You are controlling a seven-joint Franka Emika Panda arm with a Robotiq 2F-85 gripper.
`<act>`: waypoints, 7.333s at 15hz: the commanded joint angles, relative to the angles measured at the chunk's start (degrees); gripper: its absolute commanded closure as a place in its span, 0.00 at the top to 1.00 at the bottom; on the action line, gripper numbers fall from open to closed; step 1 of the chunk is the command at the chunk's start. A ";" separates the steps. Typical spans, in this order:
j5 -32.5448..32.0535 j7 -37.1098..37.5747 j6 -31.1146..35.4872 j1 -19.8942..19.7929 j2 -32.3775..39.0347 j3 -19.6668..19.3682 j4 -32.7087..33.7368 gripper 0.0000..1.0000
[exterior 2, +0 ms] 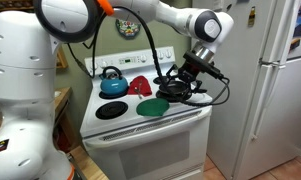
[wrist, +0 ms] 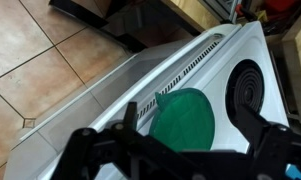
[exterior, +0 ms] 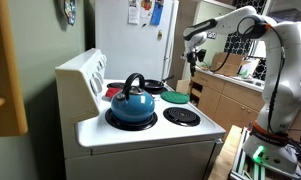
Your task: Move the pot to the front right stove plate
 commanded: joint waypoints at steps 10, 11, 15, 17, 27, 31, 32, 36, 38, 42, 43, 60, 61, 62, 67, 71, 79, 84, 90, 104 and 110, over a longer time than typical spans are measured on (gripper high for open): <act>12.22 -4.03 13.32 -1.37 1.28 -0.92 -19.67 1.00; 13.34 -4.04 14.49 -1.39 1.58 -0.89 -20.56 1.00; 18.94 -4.03 17.73 -1.37 2.58 -0.23 -22.28 0.88; 20.88 -3.81 18.34 -1.16 2.99 0.05 -22.72 0.66; 22.16 -1.46 16.57 -0.36 2.54 -0.32 -22.15 0.00; 22.94 -1.26 14.61 -0.20 0.67 0.26 -20.77 0.01; 23.16 -1.65 13.35 -0.08 0.16 0.50 -20.27 0.01; 23.99 -3.21 4.89 0.49 -1.71 1.26 -16.62 0.01; 23.33 -2.94 1.31 1.19 -2.24 1.18 -14.21 0.01; 22.31 -3.99 -1.49 2.89 -2.74 1.45 -9.44 0.01; 23.16 -3.06 -0.44 2.69 -2.52 0.82 -10.75 0.06; 32.09 -12.06 -8.18 2.03 7.65 2.02 1.88 0.01; 32.06 -12.83 -8.33 1.93 8.87 2.15 3.48 0.01; 32.46 -13.50 -8.54 1.73 10.17 2.40 5.19 0.01; 37.26 -16.64 -8.00 0.24 14.60 3.45 11.20 0.01; 41.49 -16.44 -5.00 -0.41 16.31 2.98 12.56 0.01; 43.89 -16.95 2.41 -1.60 17.48 2.57 12.45 0.01; 45.05 -16.50 4.68 -2.20 18.41 2.49 12.15 0.01; 46.73 -16.88 4.14 -2.91 20.55 3.32 12.55 0.01; 40.03 -11.90 8.65 -0.76 20.66 1.31 12.88 0.58; 32.90 -8.83 12.65 1.29 17.85 1.31 11.87 0.99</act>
